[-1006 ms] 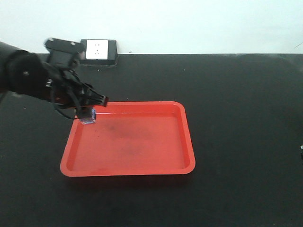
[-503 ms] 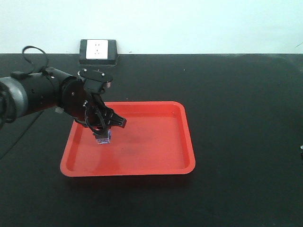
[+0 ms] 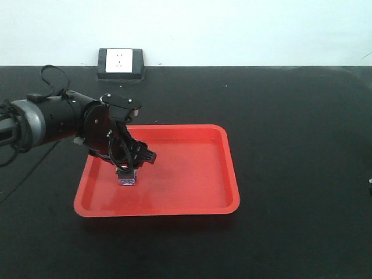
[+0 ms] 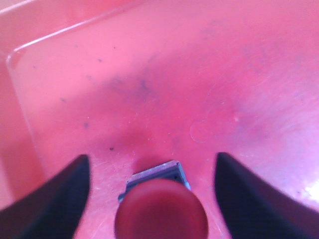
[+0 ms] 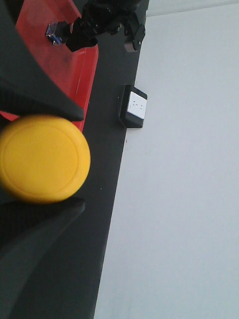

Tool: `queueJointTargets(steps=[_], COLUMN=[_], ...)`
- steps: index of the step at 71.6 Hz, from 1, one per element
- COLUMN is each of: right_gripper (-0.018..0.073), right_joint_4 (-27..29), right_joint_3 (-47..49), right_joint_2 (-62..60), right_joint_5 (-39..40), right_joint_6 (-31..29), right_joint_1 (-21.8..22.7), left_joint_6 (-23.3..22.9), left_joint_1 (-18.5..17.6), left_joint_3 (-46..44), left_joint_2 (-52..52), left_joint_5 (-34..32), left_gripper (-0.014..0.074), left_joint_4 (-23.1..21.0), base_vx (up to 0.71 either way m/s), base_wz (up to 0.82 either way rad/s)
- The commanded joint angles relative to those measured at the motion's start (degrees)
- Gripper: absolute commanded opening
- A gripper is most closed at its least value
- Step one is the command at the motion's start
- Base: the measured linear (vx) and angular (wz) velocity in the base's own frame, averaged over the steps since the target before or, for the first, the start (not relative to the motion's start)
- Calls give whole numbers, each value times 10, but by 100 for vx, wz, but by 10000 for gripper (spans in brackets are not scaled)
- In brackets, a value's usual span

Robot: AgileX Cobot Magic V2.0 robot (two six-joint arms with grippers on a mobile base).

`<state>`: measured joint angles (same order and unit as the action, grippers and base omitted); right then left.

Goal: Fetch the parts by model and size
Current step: 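Open the left gripper and withdraw it from the tray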

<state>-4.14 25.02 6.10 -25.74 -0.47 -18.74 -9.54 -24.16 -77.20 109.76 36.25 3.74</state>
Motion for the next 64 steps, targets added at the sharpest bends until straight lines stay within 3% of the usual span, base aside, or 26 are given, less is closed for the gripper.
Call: queueJointTargets(steps=[1, 43, 64], right_gripper=[-10, -10, -10], right_joint_4=[-5, -5, -5], right_joint_3=[15, 15, 15], right_joint_2=[8, 8, 8], right_joint_5=[50, 50, 50], right_joint_6=[-3, -3, -3], right_joint_1=[1, 1, 1], left_joint_6=[-5, 16, 16], left_joint_1=[-3, -3, -3], left_joint_3=[-18, -12, 124], left_joint_2=[-58, -366, -581], left_joint_5=[-17, 38, -66], left_gripper=[591, 589, 589], left_joint_4=[-4, -2, -2], base_vx=[0, 0, 0], base_wz=[0, 0, 0])
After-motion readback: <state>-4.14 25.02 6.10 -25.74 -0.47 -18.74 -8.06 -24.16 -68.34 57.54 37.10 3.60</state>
